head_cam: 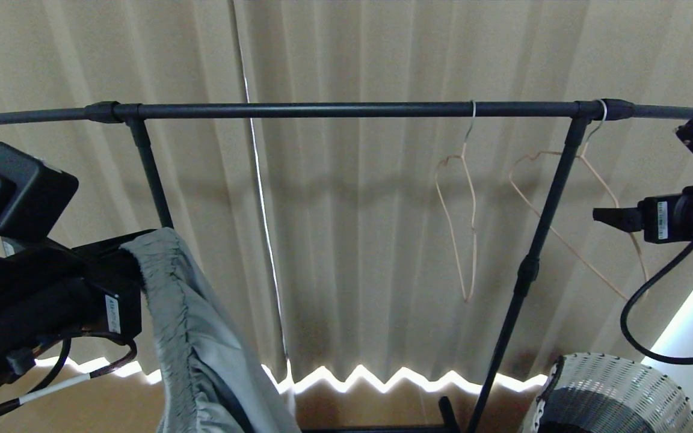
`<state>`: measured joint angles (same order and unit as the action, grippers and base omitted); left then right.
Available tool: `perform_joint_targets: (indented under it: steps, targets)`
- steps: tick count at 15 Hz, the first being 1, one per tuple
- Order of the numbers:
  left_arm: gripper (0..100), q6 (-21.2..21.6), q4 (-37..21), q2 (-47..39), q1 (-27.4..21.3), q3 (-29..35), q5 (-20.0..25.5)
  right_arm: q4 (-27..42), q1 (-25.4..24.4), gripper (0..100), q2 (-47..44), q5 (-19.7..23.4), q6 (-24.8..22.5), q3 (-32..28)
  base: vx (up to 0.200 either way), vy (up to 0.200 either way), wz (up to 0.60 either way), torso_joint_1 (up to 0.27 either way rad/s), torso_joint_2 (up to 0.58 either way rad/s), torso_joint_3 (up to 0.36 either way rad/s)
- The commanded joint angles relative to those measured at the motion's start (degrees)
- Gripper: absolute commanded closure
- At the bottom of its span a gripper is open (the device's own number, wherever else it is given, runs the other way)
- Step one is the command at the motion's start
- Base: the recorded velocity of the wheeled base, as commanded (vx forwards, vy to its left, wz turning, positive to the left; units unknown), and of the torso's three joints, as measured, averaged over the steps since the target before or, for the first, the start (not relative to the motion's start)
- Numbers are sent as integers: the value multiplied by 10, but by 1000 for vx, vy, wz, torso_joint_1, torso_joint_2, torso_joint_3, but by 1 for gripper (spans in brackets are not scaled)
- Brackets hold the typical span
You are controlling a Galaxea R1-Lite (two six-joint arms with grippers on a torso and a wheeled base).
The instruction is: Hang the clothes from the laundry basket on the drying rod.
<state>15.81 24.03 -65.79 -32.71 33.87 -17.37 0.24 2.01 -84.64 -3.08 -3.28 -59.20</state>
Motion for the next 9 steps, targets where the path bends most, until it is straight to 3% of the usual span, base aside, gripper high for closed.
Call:
perform_joint_targets:
  steps: [1,9]
  targets:
    - [100,0,1,0,0,0,0,1,0,0,-56,-7,6,-22,0,0,0,0,0,0]
    - [100,1,1,-7,-3,2,0,45,-12,0,-96,-12,23,-80,0,0,0,0,0,0]
